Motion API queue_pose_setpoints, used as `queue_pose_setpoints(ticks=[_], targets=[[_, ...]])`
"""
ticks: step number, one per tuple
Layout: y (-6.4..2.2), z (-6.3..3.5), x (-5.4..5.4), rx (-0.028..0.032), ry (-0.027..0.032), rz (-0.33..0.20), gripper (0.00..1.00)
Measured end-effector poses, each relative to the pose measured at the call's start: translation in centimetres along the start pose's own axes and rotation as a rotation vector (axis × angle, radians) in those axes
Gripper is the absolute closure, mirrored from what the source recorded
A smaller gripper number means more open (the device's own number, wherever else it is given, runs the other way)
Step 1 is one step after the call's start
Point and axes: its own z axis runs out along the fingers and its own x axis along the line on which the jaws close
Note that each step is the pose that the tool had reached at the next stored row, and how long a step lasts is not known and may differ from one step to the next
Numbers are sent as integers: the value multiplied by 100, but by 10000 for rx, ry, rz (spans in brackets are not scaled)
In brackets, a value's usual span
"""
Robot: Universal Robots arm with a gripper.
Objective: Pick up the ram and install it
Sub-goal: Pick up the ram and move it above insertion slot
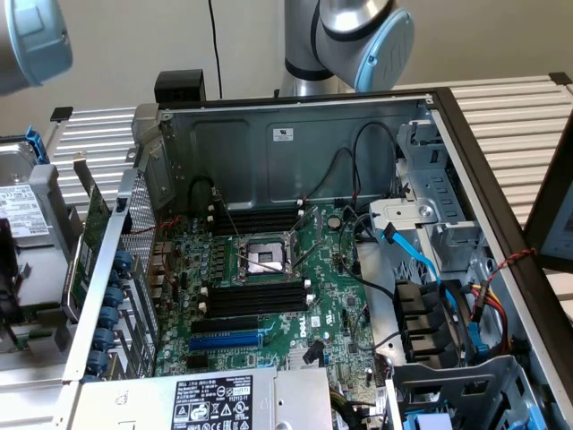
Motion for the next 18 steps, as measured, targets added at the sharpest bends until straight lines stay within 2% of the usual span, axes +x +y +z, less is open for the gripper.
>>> queue_pose_setpoints(ticks=[7,9,10,12,13,14,18], targets=[[-1,57,2,-2,-28,81,64],[0,59,3,-3,-32,132,72],[1,60,4,-4,-33,162,72],[1,59,12,-20,-38,228,84],[2,53,15,-26,-41,268,84],[3,32,19,-30,-42,306,87],[12,-143,34,-45,-46,429,87]])
